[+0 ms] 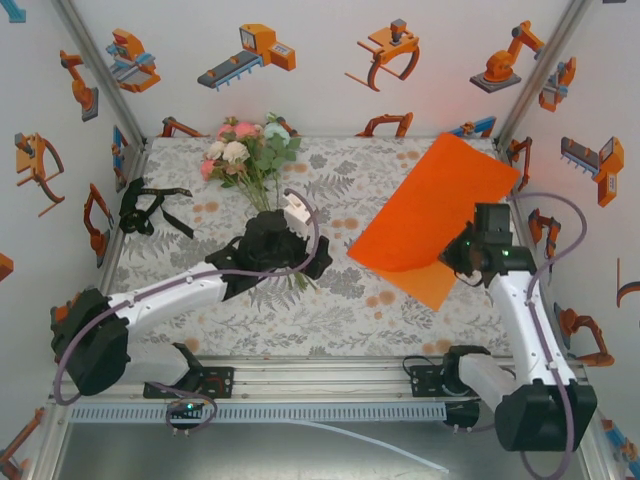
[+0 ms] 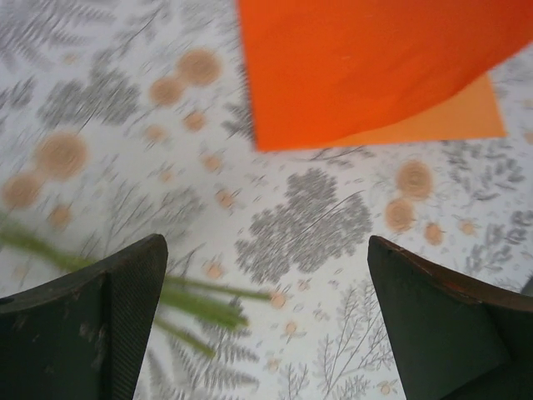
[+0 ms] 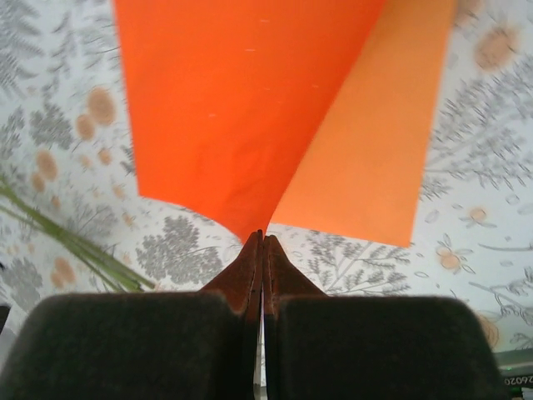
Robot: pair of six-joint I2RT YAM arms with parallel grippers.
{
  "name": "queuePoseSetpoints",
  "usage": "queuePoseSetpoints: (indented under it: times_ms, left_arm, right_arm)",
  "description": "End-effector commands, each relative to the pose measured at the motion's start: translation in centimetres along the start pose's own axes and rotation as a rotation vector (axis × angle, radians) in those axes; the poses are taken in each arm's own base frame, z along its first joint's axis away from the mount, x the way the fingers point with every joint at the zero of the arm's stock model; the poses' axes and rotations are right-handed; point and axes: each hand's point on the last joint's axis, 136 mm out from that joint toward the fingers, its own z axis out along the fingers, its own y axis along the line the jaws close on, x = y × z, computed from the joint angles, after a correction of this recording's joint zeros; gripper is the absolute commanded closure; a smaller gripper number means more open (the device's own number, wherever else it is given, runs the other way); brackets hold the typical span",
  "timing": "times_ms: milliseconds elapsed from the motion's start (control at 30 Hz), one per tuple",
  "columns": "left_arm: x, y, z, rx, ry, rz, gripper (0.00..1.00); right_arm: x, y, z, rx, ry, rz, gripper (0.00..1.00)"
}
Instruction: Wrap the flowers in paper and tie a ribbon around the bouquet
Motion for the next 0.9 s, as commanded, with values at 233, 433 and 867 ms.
queuePoseSetpoints:
  times_ms: [233, 433, 867]
  left_arm:
    - [-4.0, -10.9, 6.4, 0.419, -0.355, 0.303, 0.03]
    - [-5.5, -12.4, 11.5, 0.387, -0.432, 0.190, 0.02]
    - [-7.9, -10.4, 15.1, 0.256, -0.393, -0.086, 1.00]
  right_arm:
    - [0.3, 6.3, 0.0, -0.066, 0.069, -0.148, 1.00]
    - [-0.4, 8.3, -0.8, -0.147, 0.052, -0.131, 1.00]
    - [-3.0, 7.4, -3.4, -0.110, -0.071, -0.168, 0.56]
